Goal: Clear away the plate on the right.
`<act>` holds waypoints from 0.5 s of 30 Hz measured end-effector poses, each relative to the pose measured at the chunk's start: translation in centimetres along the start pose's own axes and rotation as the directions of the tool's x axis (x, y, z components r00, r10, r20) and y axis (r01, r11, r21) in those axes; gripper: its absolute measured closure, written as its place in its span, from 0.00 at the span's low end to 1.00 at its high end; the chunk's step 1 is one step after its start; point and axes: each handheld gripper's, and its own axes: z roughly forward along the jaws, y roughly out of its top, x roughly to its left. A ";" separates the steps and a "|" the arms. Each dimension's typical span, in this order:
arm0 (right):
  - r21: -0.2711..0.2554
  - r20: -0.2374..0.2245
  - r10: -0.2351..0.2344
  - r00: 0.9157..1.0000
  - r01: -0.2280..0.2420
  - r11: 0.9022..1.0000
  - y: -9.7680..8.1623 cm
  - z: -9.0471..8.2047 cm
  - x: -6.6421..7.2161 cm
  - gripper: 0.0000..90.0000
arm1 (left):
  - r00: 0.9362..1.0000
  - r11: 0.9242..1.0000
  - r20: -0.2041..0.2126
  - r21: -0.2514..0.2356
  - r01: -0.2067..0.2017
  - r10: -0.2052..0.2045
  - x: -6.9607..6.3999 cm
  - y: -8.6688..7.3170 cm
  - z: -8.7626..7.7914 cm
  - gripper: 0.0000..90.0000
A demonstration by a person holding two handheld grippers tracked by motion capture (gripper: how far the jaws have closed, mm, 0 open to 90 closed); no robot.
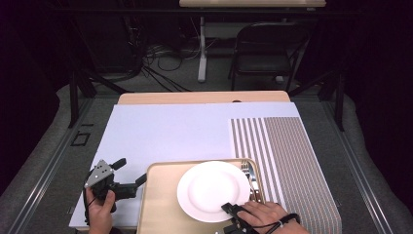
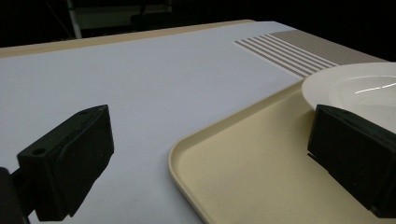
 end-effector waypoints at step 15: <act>-0.017 -0.014 -0.014 1.000 0.014 1.000 0.5 0.9 0.1 0.88 | 1.000 1.000 -0.002 0.003 -0.006 0.006 0.0 0.0 0.0 0.01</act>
